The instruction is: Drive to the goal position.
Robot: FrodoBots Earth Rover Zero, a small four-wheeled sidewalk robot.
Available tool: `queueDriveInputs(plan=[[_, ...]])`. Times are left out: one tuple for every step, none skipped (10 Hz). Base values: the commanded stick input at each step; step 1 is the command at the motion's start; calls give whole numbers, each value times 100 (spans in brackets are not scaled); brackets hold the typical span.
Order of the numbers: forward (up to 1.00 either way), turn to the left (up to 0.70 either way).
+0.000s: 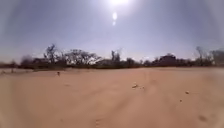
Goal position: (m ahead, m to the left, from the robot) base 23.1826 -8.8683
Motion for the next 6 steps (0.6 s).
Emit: queueDriveInputs(plan=[[85,0],[85,0],[85,0],[85,0],[85,0],[85,0]])
